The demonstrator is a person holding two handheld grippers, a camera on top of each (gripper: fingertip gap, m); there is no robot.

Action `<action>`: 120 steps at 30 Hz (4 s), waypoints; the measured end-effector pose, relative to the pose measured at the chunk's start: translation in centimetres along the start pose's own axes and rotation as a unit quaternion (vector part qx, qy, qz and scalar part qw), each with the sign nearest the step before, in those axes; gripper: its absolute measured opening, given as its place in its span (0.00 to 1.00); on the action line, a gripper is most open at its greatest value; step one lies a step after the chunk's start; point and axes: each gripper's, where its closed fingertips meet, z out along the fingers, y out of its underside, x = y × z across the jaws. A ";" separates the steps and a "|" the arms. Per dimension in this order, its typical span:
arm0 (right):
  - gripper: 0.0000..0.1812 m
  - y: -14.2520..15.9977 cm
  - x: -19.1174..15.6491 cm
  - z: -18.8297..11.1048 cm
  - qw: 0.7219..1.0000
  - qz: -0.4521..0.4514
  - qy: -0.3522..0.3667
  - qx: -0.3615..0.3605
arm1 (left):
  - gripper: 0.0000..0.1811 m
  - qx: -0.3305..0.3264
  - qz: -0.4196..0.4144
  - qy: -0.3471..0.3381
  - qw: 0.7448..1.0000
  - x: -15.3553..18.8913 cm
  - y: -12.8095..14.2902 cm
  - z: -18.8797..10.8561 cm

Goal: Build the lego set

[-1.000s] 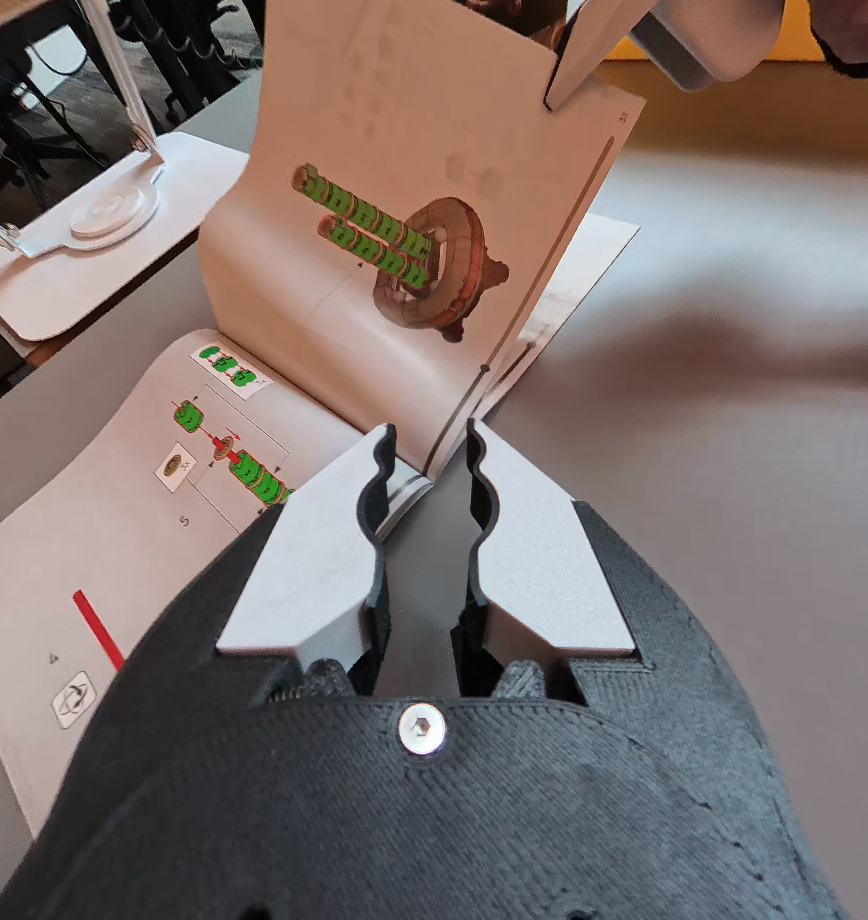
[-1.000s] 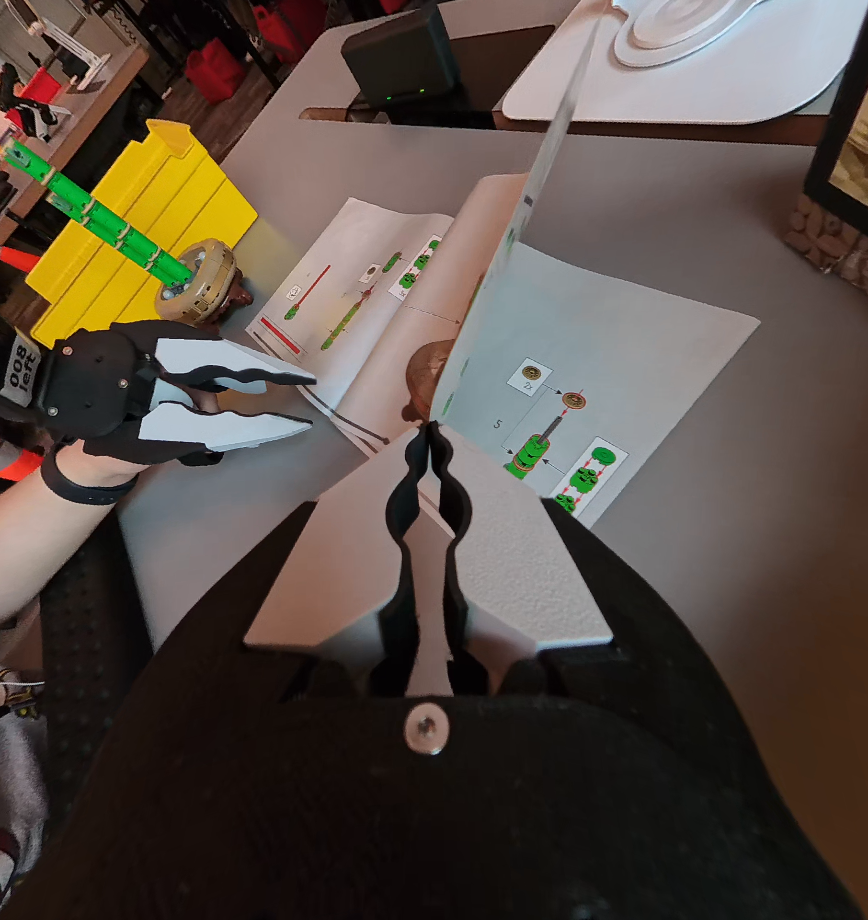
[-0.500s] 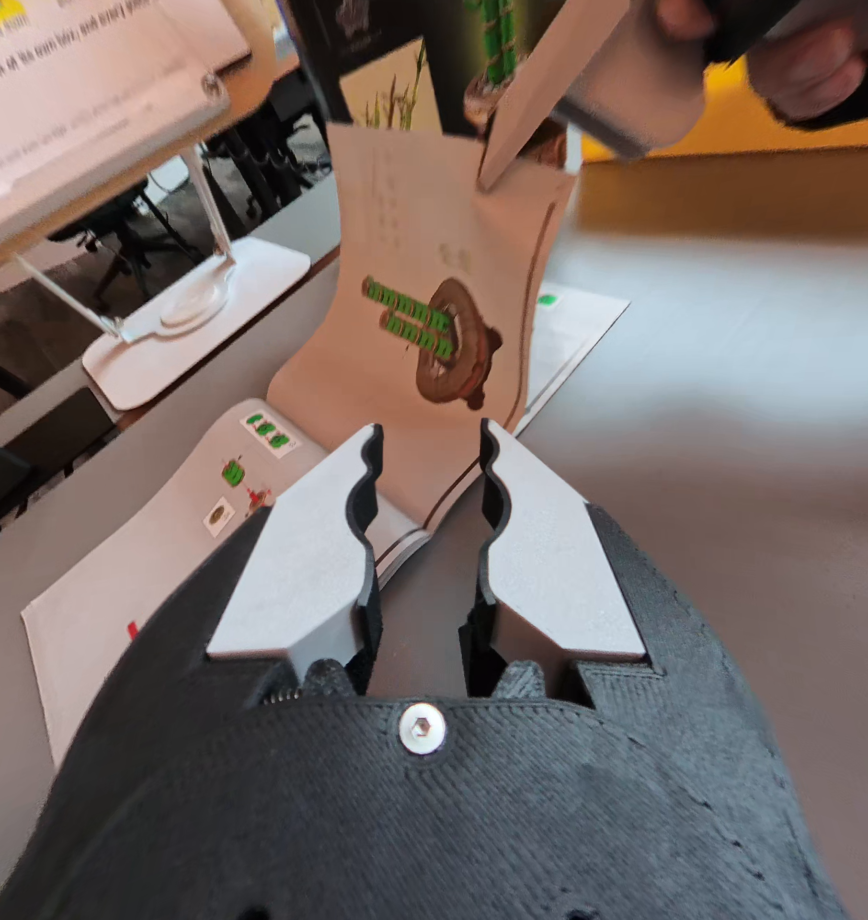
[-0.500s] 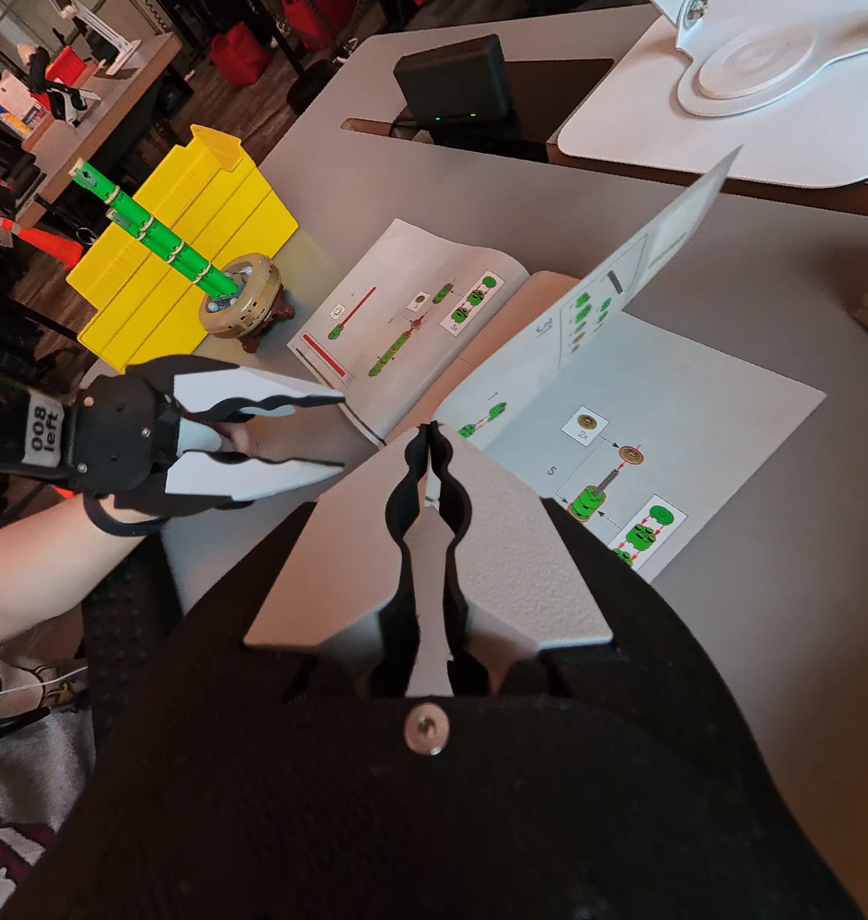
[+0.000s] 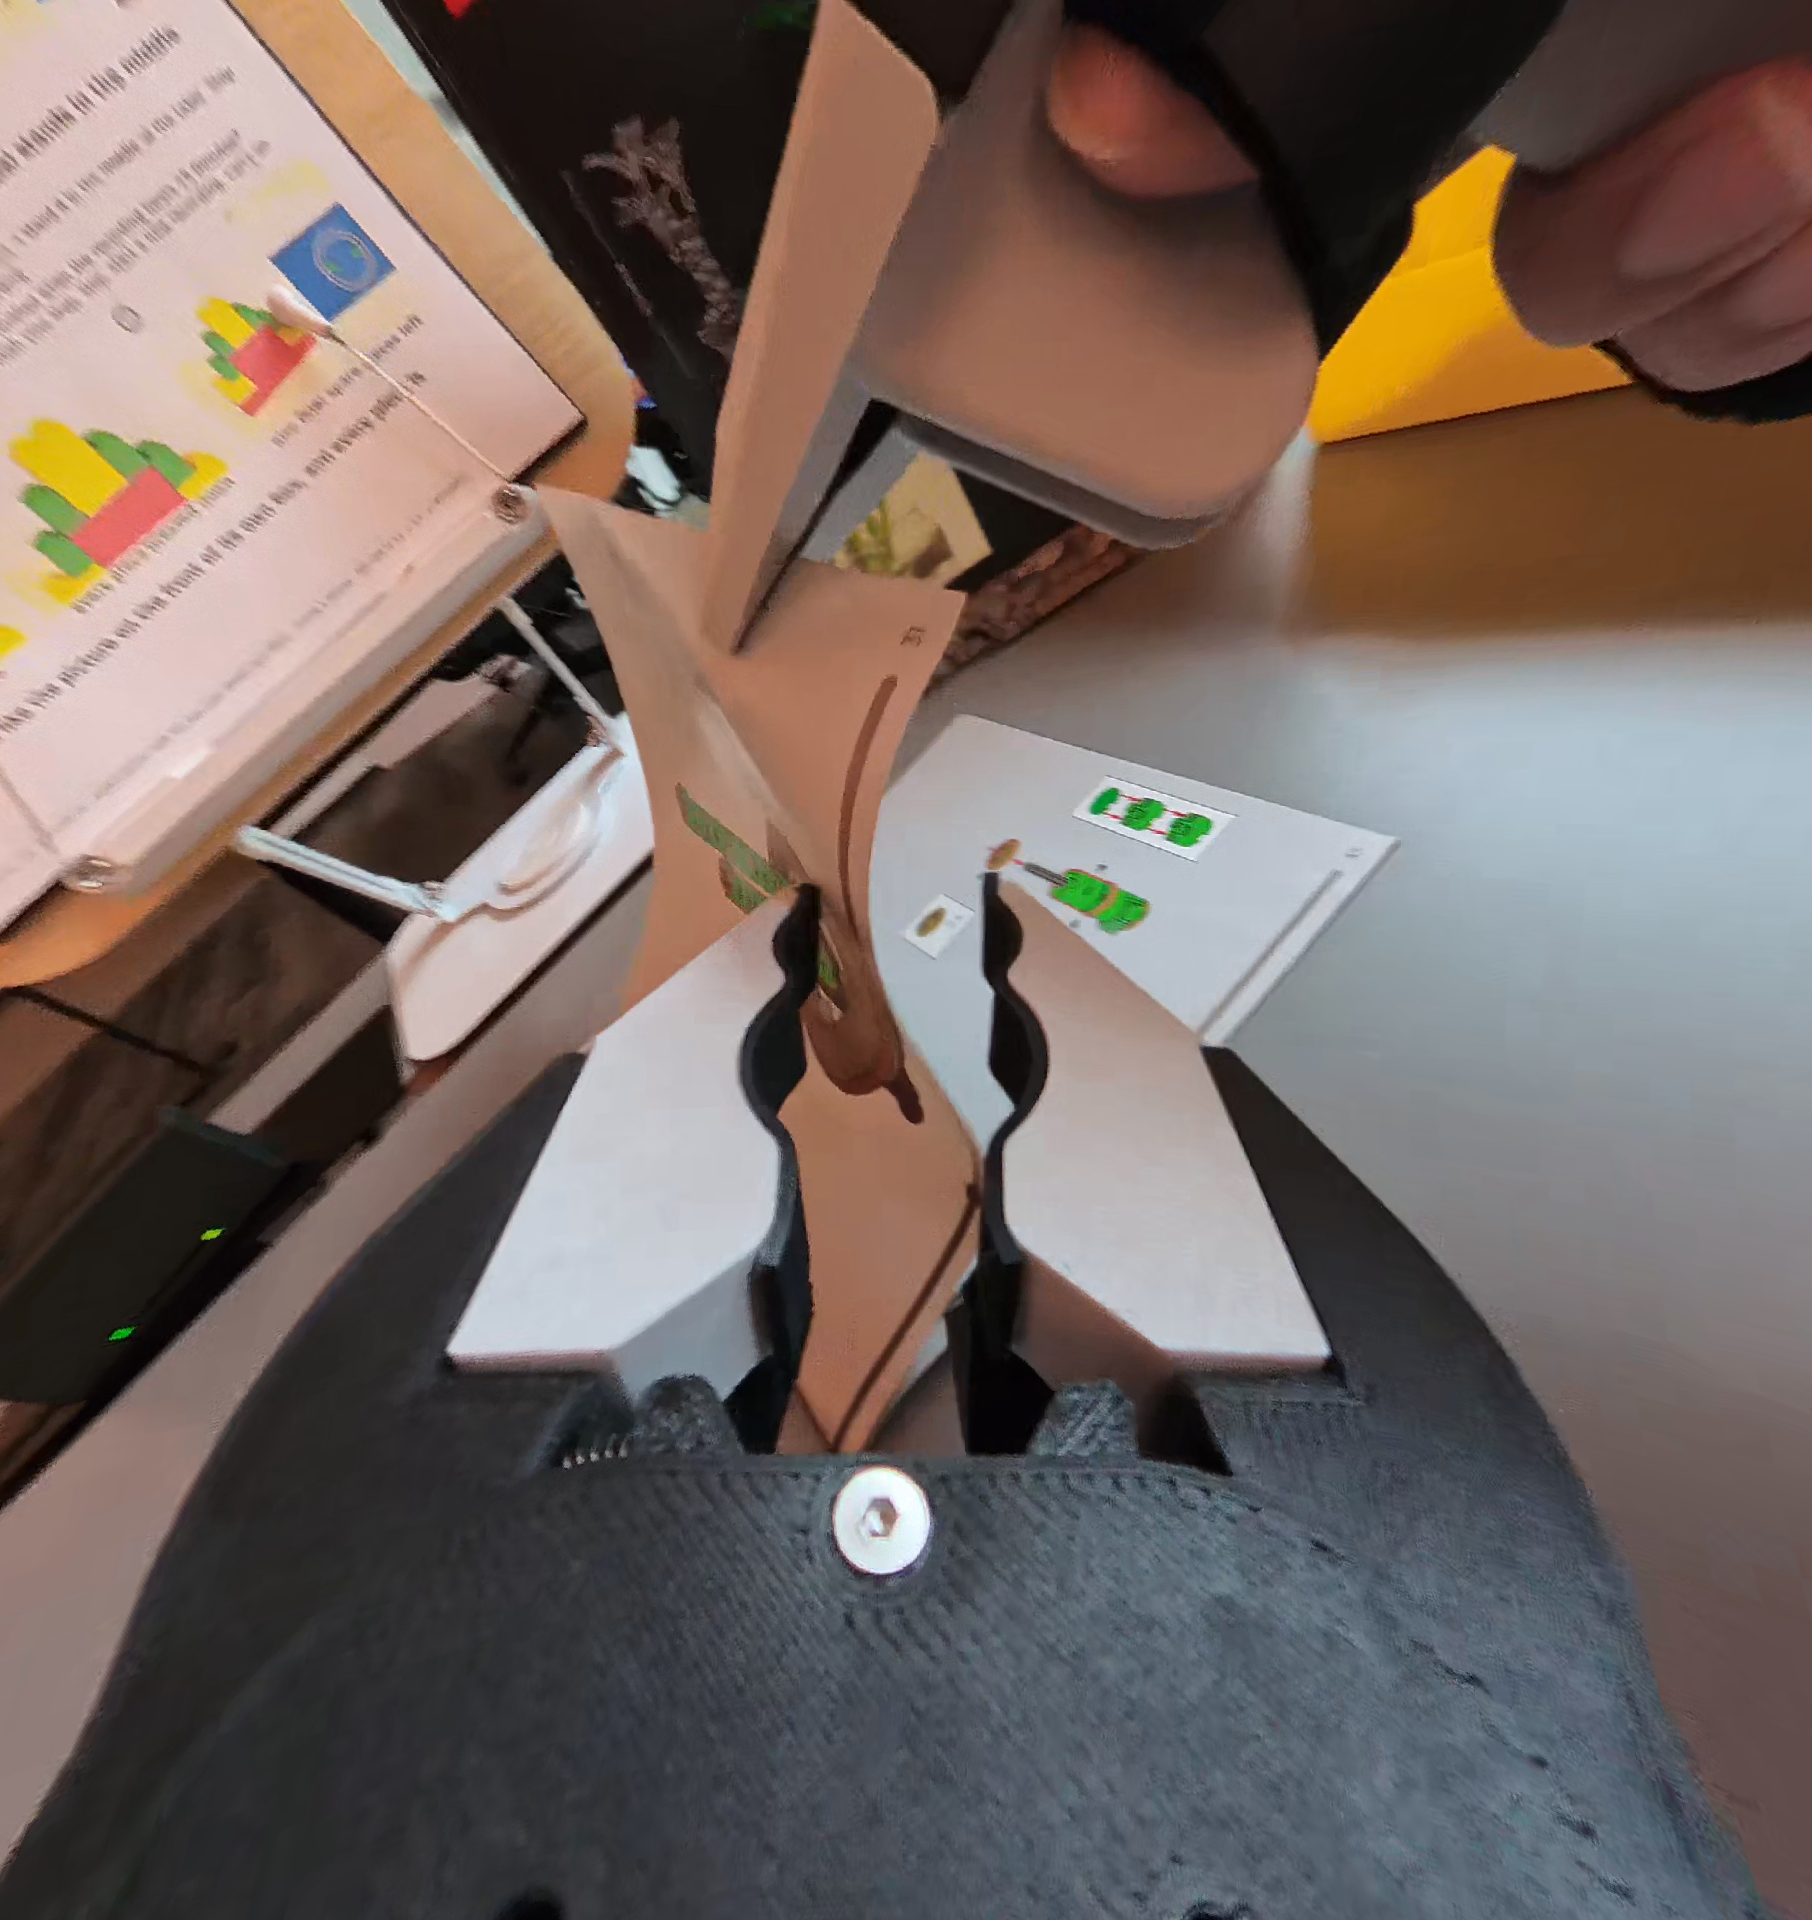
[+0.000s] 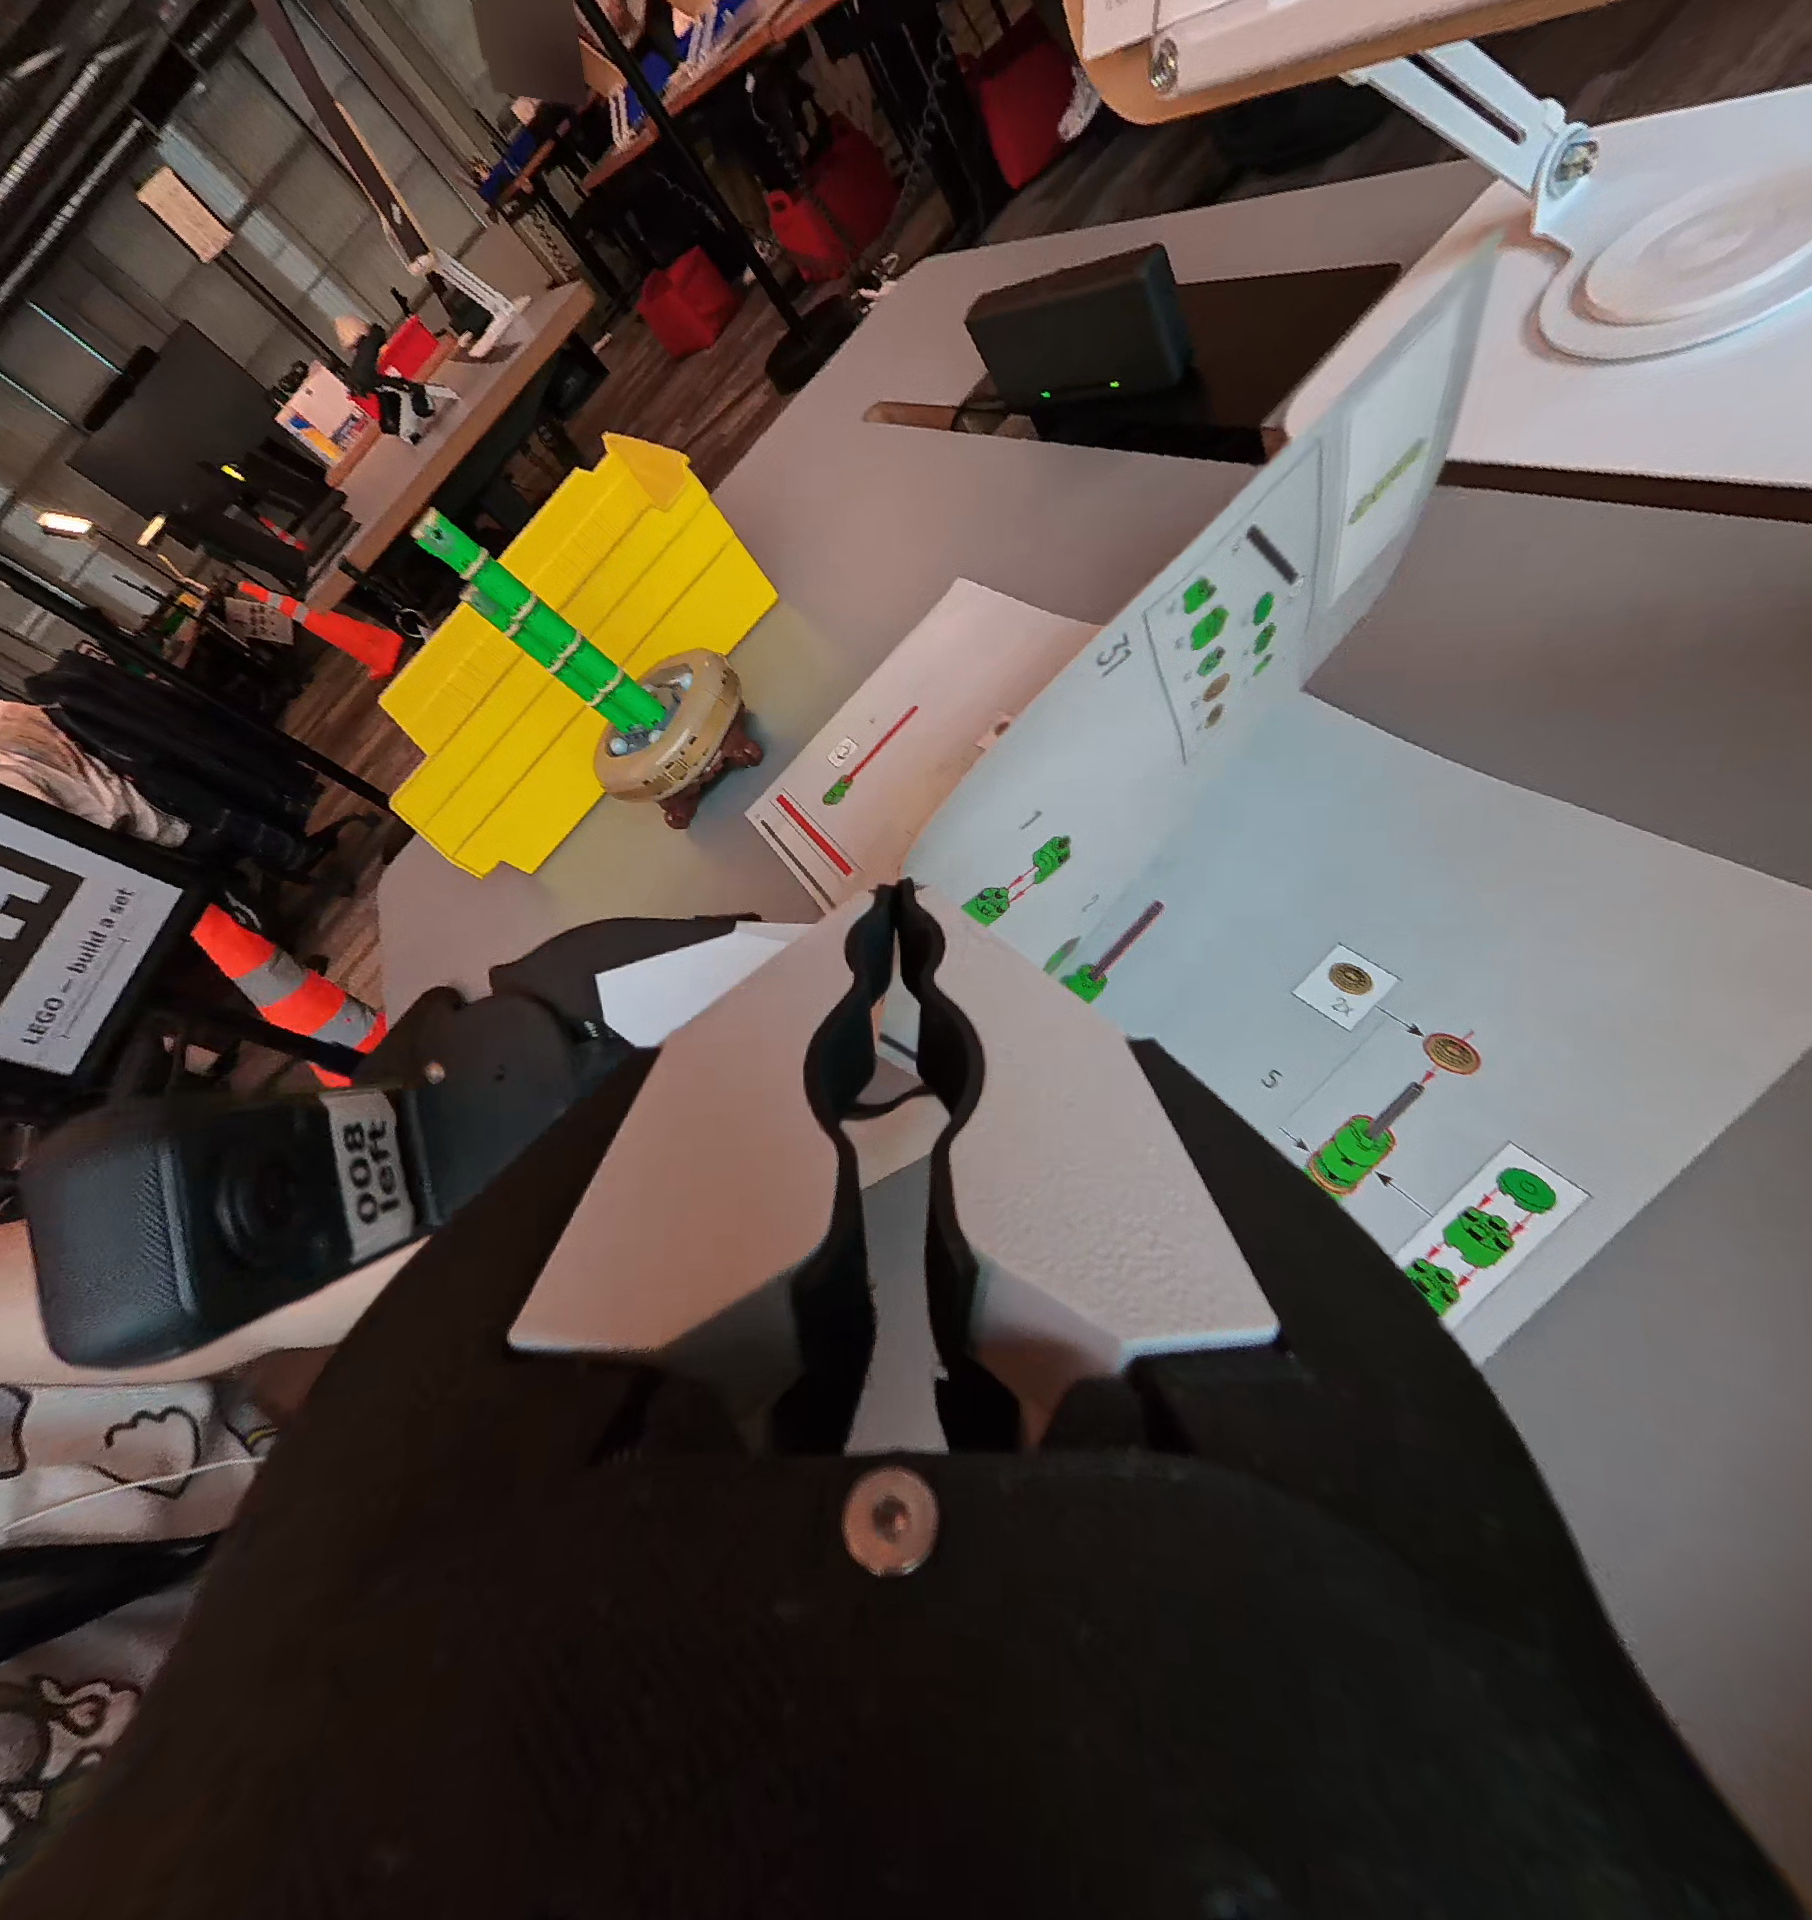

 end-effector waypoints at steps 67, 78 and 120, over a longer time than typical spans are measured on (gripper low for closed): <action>0.00 1.0 7.8 17.6 0.971 0.214 0.015 -0.110 | 0.00 -0.234 -0.120 0.007 0.965 -8.2 16.0 -7.0; 0.00 2.0 9.7 18.8 0.968 0.215 0.049 -0.122 | 0.00 -0.236 -0.110 0.012 0.965 -8.1 16.0 -7.2; 0.00 10.5 1.2 13.2 0.966 0.160 -0.004 -0.201 | 0.00 -0.239 -0.103 0.000 0.966 -8.6 16.2 -6.8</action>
